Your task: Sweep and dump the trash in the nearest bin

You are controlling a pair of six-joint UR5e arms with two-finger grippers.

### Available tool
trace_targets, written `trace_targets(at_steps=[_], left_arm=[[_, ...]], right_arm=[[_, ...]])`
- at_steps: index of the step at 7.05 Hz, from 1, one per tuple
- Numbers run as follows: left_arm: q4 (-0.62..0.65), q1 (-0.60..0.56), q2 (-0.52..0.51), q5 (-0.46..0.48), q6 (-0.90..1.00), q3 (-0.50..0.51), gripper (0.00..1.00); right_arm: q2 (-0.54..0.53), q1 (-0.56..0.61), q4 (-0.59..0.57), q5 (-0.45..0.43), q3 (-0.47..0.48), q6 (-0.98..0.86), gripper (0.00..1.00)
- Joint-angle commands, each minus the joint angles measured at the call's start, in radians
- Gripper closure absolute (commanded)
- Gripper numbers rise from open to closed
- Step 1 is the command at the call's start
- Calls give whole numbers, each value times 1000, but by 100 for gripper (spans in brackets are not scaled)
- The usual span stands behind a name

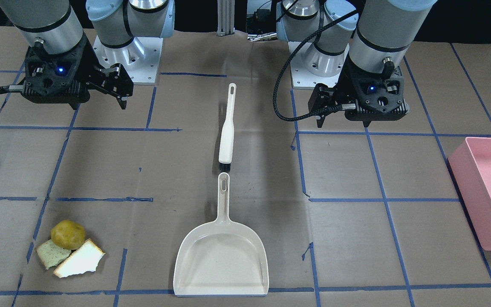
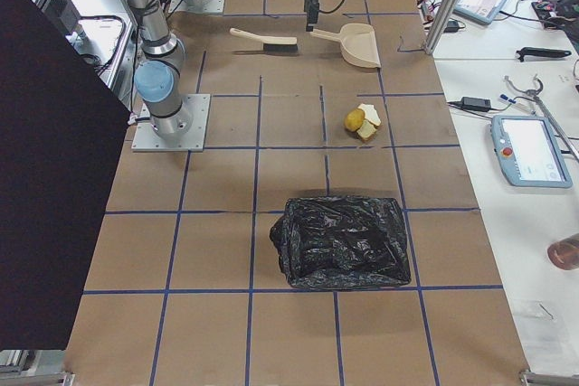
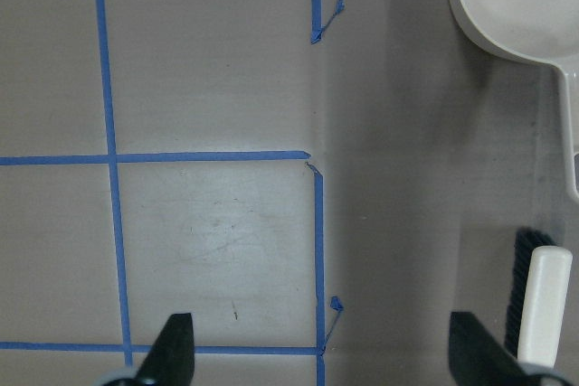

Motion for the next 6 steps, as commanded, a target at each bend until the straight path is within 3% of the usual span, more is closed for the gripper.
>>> trace_targets(at_steps=[1,4,6], left_arm=[[1,-1,2,-8,-8,1,0],[-8,-7,12,-10,-4,-4,0],[-13,-25,11,-14,-20,-5,0]], right_arm=[[0,0,0,-3,0,0,0],[11,2,-3,-4,-18,5,0],[91,23,-60,4,-81,58,0]])
